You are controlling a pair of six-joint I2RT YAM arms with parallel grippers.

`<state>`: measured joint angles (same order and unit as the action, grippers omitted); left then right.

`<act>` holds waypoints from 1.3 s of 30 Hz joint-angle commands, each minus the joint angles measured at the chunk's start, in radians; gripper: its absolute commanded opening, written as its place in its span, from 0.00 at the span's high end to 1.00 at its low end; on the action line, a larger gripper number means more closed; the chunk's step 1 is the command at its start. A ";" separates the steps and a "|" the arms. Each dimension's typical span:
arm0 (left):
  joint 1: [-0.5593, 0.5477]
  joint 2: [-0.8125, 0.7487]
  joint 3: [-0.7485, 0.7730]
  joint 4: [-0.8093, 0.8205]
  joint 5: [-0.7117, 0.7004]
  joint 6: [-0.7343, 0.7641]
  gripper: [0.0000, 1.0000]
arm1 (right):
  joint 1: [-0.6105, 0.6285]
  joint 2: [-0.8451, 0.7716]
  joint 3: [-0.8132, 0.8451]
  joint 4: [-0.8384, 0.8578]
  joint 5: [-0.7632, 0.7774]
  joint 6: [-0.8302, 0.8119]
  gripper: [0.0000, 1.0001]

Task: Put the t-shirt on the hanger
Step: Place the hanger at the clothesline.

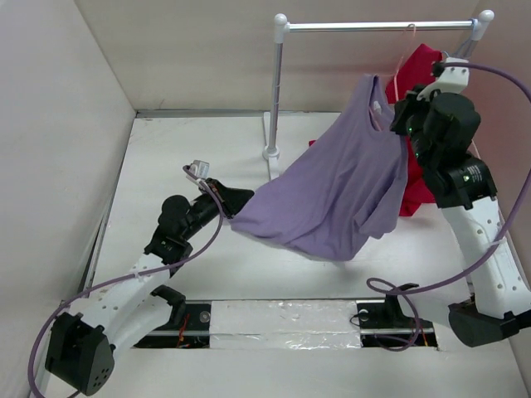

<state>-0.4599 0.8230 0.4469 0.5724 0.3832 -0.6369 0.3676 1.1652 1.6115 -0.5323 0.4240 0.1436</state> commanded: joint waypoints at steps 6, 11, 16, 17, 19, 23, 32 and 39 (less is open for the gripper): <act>-0.141 0.010 0.032 -0.019 -0.115 0.134 1.00 | -0.223 0.063 0.148 0.190 -0.166 -0.004 1.00; -0.141 -0.018 0.012 -0.005 -0.135 0.144 1.00 | -0.309 0.134 0.201 0.206 -0.200 -0.004 1.00; -0.141 -0.013 0.006 -0.003 -0.142 0.138 1.00 | -0.318 0.284 0.349 0.143 -0.176 -0.030 1.00; -0.141 -0.019 0.006 -0.008 -0.145 0.138 1.00 | -0.318 0.292 0.347 0.150 -0.176 -0.030 1.00; -0.141 -0.041 0.000 -0.008 -0.150 0.138 1.00 | -0.341 0.300 0.337 0.182 -0.183 -0.013 1.00; -0.141 -0.039 -0.002 -0.003 -0.141 0.138 1.00 | -0.363 0.320 0.326 0.192 -0.189 0.024 1.00; -0.141 -0.024 -0.004 0.000 -0.142 0.137 1.00 | -0.461 0.312 0.208 0.250 -0.251 0.076 1.00; -0.141 -0.030 -0.004 -0.003 -0.155 0.138 1.00 | -0.483 0.294 0.058 0.331 -0.232 0.106 1.00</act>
<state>-0.6006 0.8028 0.4450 0.5266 0.2348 -0.5125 -0.0948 1.4899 1.7088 -0.3302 0.1986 0.2192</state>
